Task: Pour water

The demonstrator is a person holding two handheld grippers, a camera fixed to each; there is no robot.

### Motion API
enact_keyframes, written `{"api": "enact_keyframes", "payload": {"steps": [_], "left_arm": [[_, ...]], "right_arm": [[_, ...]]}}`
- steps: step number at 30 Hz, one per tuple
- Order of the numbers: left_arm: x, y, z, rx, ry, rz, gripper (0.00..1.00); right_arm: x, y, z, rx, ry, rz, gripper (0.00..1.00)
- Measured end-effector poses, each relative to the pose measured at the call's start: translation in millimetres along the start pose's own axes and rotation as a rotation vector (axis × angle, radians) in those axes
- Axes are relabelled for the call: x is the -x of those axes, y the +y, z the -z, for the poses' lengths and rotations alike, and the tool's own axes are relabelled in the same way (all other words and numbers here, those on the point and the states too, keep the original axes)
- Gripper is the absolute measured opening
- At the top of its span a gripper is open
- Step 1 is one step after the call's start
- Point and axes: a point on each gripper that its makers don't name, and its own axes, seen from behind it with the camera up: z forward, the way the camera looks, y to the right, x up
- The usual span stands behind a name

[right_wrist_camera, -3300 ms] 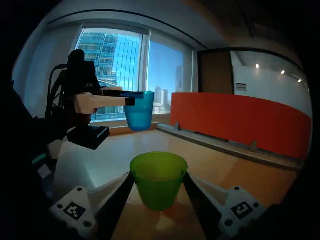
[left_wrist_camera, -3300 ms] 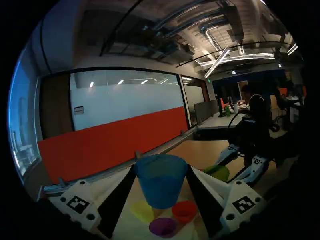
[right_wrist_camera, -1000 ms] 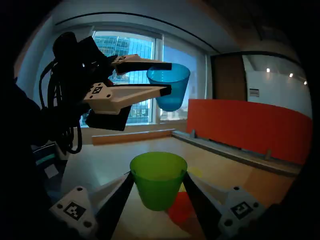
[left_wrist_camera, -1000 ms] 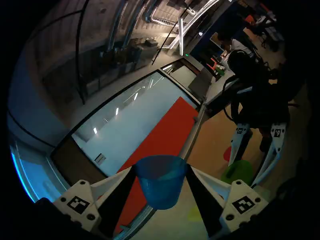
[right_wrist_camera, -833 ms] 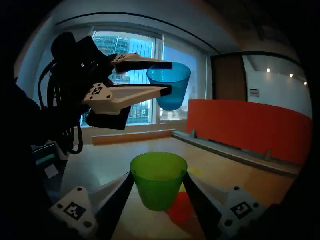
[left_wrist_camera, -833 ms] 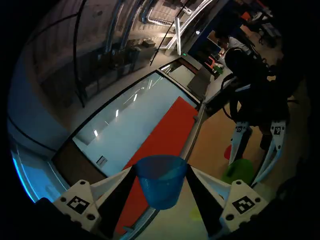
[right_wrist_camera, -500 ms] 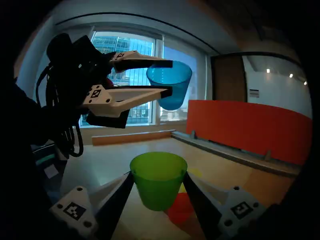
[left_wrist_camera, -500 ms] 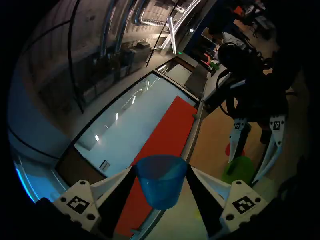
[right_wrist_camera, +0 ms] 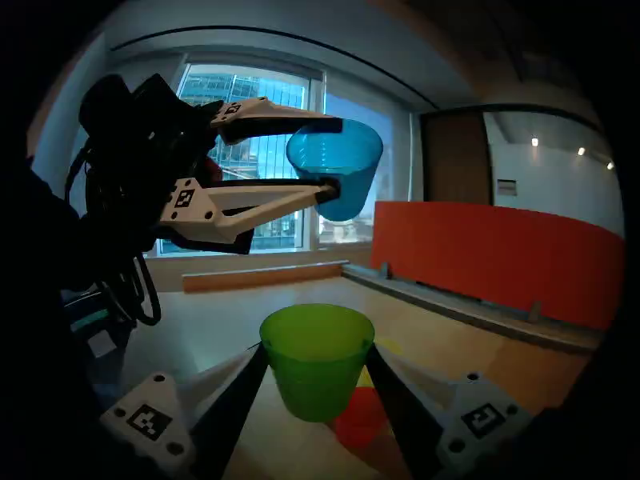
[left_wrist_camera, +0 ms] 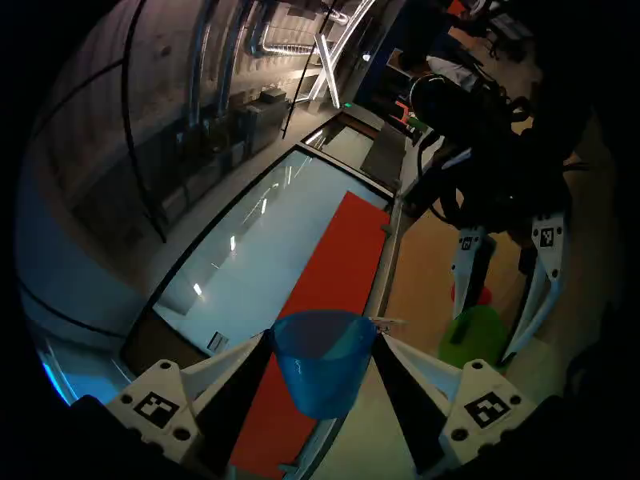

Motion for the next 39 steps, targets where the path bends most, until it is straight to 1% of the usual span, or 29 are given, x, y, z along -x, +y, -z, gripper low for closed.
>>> {"api": "enact_keyframes", "payload": {"steps": [11, 20, 27, 39], "left_arm": [[-2.0, -1.7, -1.0, -0.008, 0.000, -0.035, 0.88], [-4.4, -0.3, -1.6, -0.008, -0.001, -0.066, 0.88], [-7.4, -2.0, -0.9, -0.012, 0.000, -0.088, 0.88], [-9.0, -1.5, 2.0, -0.015, -0.001, -0.125, 0.88]], "right_arm": [[-1.7, 0.6, 2.3, 0.003, 0.002, -0.001, 0.89], [-3.2, 1.1, 2.8, 0.005, 0.006, 0.000, 0.89], [-4.1, 1.5, 2.4, 0.006, 0.006, 0.003, 0.89], [-4.0, -0.2, 2.2, 0.004, 0.008, 0.007, 0.89]]}}
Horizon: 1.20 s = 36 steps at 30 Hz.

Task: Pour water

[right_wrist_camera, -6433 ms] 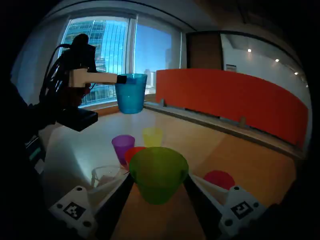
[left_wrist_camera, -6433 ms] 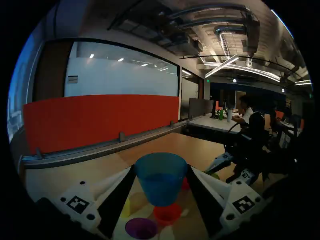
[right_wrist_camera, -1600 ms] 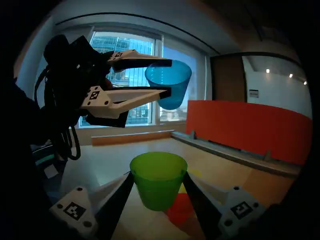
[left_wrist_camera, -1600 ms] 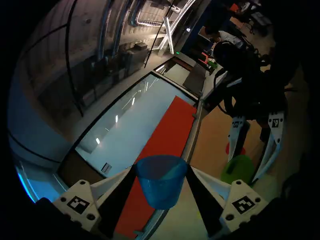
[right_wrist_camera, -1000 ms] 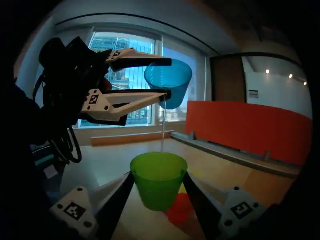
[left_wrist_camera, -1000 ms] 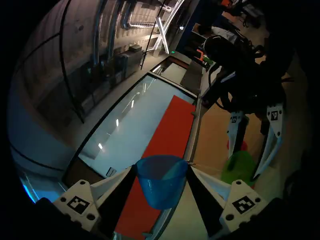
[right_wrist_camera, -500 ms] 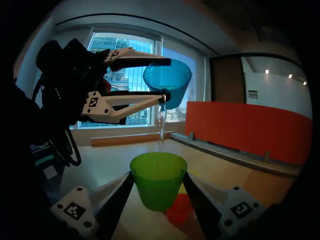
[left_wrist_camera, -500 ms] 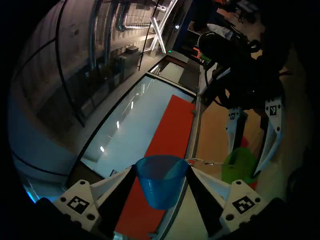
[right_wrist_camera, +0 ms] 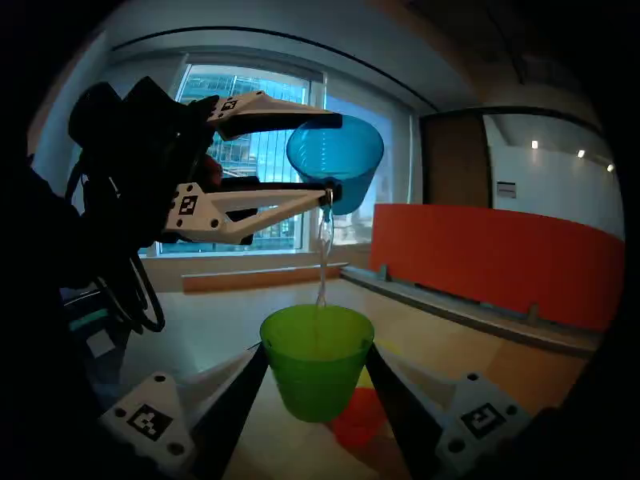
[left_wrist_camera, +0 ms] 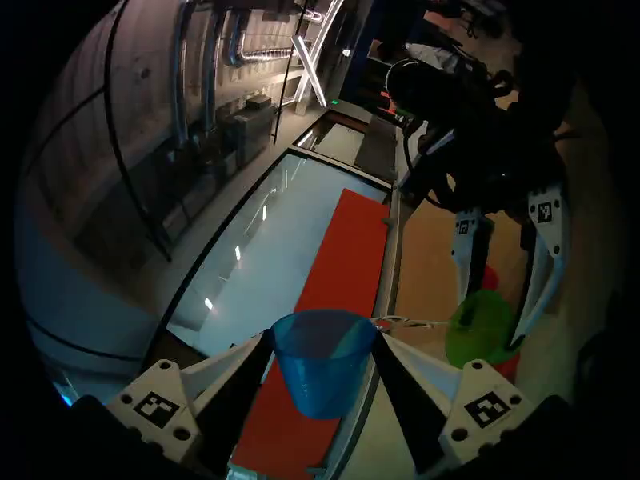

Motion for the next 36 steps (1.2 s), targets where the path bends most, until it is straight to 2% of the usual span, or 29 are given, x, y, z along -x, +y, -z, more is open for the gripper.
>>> {"api": "enact_keyframes", "payload": {"steps": [24, 36], "left_arm": [[-4, 0.0, 4.3, -0.004, -0.011, -0.095, 0.88], [-11, -4.2, 6.1, -0.003, -0.009, -0.141, 0.88]], "right_arm": [[-2, -2, 1.2, 0.003, 0.008, 0.003, 0.88], [-3, -2, 3.2, 0.003, 0.011, 0.002, 0.88]]}}
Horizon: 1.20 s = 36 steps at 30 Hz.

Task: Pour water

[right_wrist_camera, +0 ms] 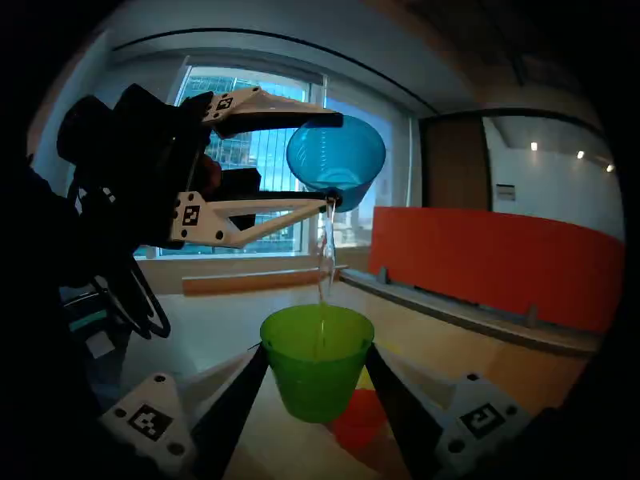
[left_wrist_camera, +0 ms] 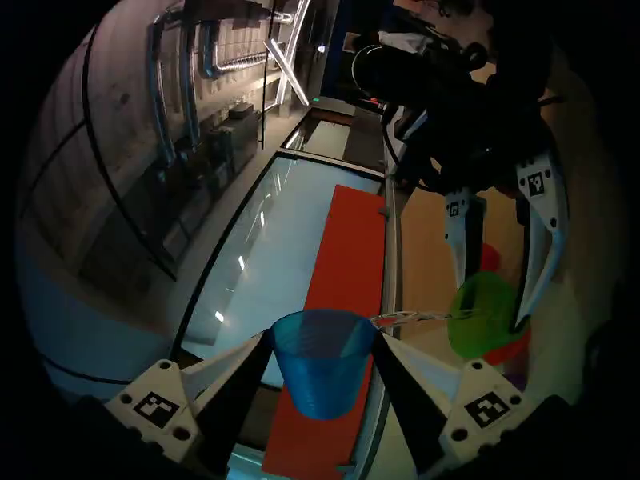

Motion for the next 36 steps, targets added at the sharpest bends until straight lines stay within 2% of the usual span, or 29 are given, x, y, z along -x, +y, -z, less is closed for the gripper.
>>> {"api": "enact_keyframes", "payload": {"steps": [23, 36], "left_arm": [[-6, 0.4, -6.3, -0.009, 0.011, -0.080, 0.88], [-8, 0.8, -11.2, -0.018, 0.013, -0.144, 0.88]], "right_arm": [[-1, 2, 0.4, 0.002, 0.006, 0.001, 0.88], [-3, 2, -0.5, 0.005, 0.011, -0.001, 0.88]]}}
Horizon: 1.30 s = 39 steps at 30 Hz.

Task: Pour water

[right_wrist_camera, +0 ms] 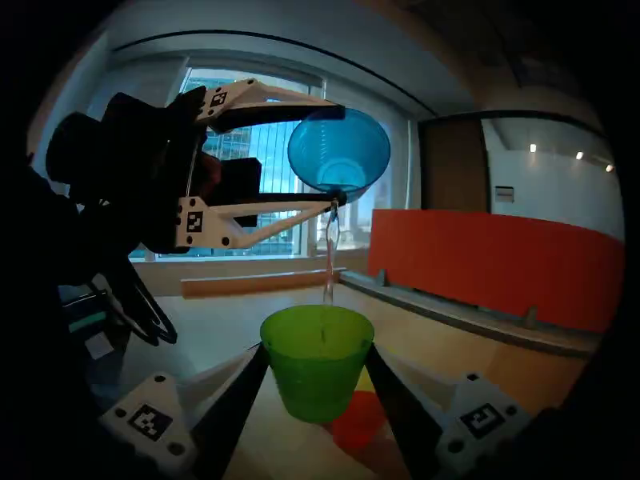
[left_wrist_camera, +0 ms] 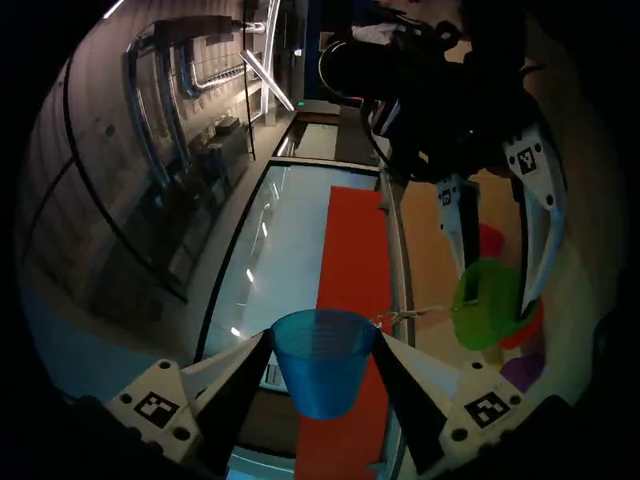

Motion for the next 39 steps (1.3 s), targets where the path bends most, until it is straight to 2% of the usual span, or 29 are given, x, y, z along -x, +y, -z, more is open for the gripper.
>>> {"api": "enact_keyframes", "payload": {"steps": [6, 18, 27, 39], "left_arm": [[-4, -1.4, 2.0, -0.004, 0.000, -0.053, 0.88], [-14, -1.0, 8.6, -0.012, 0.000, -0.124, 0.88], [-18, -1.6, 7.7, -0.016, 0.004, -0.193, 0.88], [-25, 8.8, 11.7, -0.017, 0.008, -0.222, 0.88]], "right_arm": [[0, 0, 0.5, 0.001, 0.001, 0.002, 0.88], [-1, 0, 1.2, 0.005, 0.005, 0.002, 0.88], [-4, 1, 1.5, 0.008, 0.010, 0.002, 0.88], [-7, 3, 4.5, 0.013, 0.019, 0.001, 0.88]]}}
